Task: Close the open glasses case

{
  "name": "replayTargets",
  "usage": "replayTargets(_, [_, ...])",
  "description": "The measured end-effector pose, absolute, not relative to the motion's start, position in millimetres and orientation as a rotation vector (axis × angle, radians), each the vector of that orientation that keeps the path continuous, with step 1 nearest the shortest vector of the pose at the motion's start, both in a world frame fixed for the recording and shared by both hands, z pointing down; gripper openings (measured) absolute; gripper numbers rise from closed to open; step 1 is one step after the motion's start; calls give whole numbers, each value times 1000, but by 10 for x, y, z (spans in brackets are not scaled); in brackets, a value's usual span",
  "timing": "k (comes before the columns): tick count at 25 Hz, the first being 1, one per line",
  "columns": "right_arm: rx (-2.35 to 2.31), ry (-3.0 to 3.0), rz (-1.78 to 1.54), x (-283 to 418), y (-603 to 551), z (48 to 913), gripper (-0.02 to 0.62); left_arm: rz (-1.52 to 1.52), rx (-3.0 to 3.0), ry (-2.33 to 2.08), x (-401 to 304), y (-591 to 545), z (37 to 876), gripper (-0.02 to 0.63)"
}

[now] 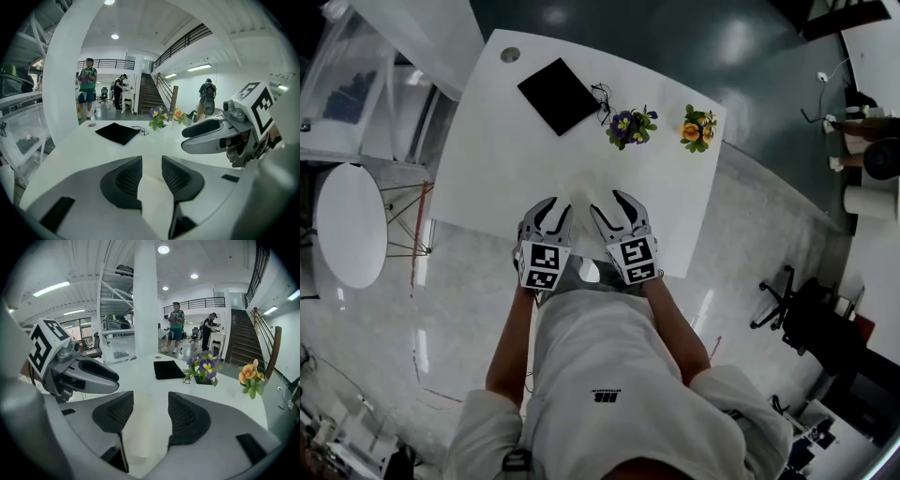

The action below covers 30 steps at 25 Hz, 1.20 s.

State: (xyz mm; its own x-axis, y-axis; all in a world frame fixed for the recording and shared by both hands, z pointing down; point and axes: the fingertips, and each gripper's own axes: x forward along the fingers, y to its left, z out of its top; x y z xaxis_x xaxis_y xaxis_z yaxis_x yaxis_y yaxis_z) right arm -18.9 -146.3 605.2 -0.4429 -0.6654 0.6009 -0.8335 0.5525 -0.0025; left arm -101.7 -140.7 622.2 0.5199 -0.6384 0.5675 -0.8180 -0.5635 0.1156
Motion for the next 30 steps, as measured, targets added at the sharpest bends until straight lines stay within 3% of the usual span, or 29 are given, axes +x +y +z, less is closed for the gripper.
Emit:
replayTargets(14, [1263, -2307, 355, 10, -1372, 5420, 222, 650, 2474, -1284, -996, -1378, 5546, 146])
replayTargets(30, [1196, -2443, 373, 411, -1329, 5206, 213, 713, 2384, -1477, -583, -1196, 5323, 147])
